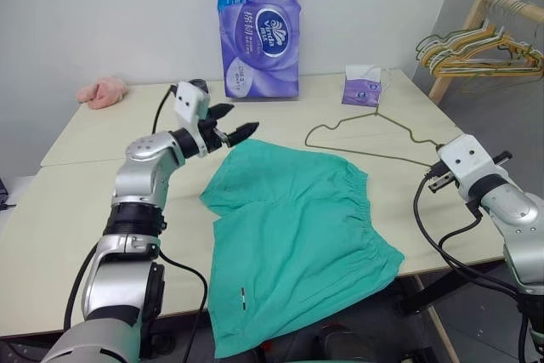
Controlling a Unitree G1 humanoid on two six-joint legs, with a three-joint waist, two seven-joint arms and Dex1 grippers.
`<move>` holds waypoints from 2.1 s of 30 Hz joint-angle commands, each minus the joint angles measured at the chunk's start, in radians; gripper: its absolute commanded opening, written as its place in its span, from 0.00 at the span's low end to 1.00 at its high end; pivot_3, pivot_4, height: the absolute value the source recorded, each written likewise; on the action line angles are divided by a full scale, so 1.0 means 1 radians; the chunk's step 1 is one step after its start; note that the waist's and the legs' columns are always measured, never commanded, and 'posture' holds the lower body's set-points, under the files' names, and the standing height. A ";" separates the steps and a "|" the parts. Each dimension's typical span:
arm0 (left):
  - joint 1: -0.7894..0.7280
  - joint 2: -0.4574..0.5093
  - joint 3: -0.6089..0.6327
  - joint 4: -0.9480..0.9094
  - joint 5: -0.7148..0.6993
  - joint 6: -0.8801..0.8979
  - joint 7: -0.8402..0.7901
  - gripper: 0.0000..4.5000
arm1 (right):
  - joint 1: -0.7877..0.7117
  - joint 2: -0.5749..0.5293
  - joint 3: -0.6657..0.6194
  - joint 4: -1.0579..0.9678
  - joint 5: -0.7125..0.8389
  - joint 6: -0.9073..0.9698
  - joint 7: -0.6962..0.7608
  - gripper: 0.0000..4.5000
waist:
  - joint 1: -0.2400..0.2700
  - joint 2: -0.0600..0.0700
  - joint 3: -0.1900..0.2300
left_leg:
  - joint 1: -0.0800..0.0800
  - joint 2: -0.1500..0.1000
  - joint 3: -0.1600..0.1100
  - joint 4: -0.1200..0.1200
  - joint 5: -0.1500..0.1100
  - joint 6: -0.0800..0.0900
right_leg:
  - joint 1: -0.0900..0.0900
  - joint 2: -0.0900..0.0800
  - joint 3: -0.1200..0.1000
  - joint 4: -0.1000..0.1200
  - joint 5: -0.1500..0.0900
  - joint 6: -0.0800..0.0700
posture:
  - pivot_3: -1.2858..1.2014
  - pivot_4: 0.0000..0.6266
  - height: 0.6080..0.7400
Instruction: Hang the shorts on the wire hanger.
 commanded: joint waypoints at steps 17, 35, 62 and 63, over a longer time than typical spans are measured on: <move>0.111 0.123 -0.233 -0.103 0.089 0.057 -0.436 1.00 | -0.035 0.008 0.167 -0.104 -0.094 -0.379 0.148 0.00 | -0.025 0.001 0.009 | 0.001 0.000 0.000 0.000 0.000 0.000 | 0.000 0.000 0.000 0.001 0.003 -0.005 | 0.44 0.10 1.00; 0.191 0.124 -0.263 -0.227 0.040 0.218 -0.500 0.82 | -0.043 0.028 0.143 -0.144 -0.104 -0.381 0.175 0.00 | -0.026 0.002 0.010 | 0.001 0.001 0.000 0.000 0.000 0.000 | -0.001 0.000 0.000 0.001 0.003 -0.005 | 0.44 0.10 1.00; 0.257 0.138 -0.293 -0.290 0.057 0.229 -0.501 0.00 | 0.033 -0.043 0.116 -0.187 -0.089 -0.502 0.251 0.46 | -0.028 0.003 0.011 | 0.001 0.000 0.000 0.000 0.000 0.000 | -0.001 0.000 0.000 0.001 0.003 -0.005 | 0.43 0.11 1.00; 0.254 0.134 -0.292 -0.286 0.065 0.217 -0.491 0.00 | 0.046 -0.052 0.116 -0.196 -0.079 -0.481 0.272 0.54 | -0.028 0.003 0.011 | 0.001 0.000 0.000 0.000 0.000 0.000 | -0.001 0.000 0.000 0.001 0.003 -0.005 | 0.43 0.11 1.00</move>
